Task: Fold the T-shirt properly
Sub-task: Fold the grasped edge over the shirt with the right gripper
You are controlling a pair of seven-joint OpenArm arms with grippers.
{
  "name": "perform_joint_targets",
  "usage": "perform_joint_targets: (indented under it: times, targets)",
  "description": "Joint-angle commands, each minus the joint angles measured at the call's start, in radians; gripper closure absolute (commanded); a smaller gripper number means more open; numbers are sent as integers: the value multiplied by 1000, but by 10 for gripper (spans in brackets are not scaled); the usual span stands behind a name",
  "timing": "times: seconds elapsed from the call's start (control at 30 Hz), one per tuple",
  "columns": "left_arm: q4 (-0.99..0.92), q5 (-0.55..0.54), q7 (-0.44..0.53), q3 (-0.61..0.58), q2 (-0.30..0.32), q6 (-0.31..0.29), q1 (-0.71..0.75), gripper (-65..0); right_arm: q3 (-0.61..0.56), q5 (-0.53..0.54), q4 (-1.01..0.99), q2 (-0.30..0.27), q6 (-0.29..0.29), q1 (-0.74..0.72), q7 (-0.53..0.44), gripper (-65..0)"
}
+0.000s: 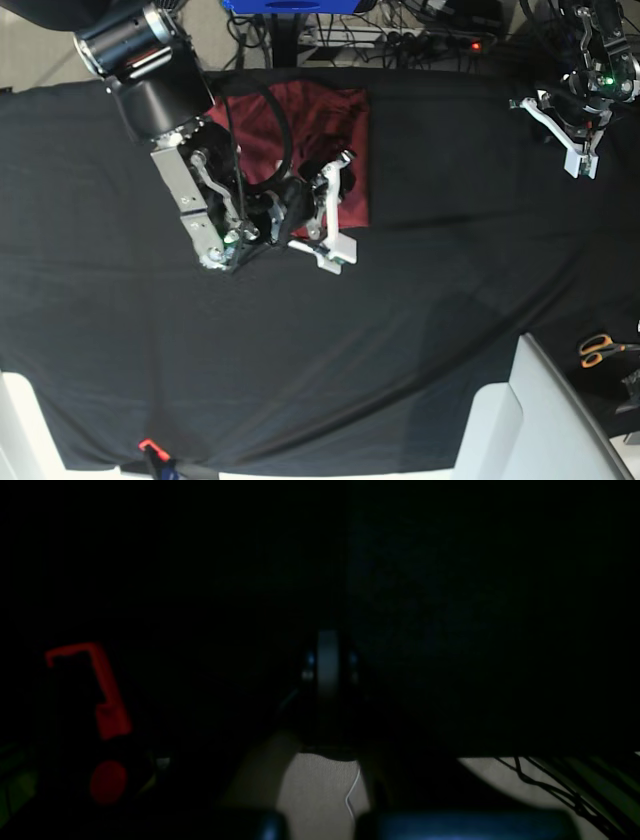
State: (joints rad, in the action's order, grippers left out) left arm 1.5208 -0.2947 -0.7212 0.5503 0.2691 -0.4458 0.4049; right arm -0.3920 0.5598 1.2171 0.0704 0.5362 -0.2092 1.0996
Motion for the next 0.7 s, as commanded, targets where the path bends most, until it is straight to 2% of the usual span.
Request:
perform_joint_targets:
  times: [0.0, 0.17, 0.3, 0.37, 0.43, 0.53, 0.6, 0.67]
  targets:
    - [13, -7, 13, 9, 17, 0, 2, 0, 31, 22, 82, -22, 6, -8, 6, -5]
    - [13, -7, 13, 3, 17, 0, 1, 0, 163, 18, 356, -102, 6, 119, 55, -6]
    - [13, -7, 13, 1, 12, 0, -5, 0, 178, 16, 402, -123, 5, 179, 58, -14]
    - [13, -7, 13, 1, 9, 0, -5, 0, 156, 15, 402, -123, -31, 187, 58, -63]
    - [14, -7, 13, 1, 9, 0, -5, 0, 90, 15, 407, -134, -92, 187, 47, -144]
    - [42, -18, 8, -26, 8, -3, 1, 0, 11, 15, 484, -192, -201, 204, -32, -249]
    - [70, -14, 5, -89, 8, -3, 4, 0, -8, 16, 545, -234, -241, 231, -89, -290]
    - [82, -8, 5, -131, 8, -2, 21, 0, -14, 16, 600, -255, -250, 245, -105, -320]
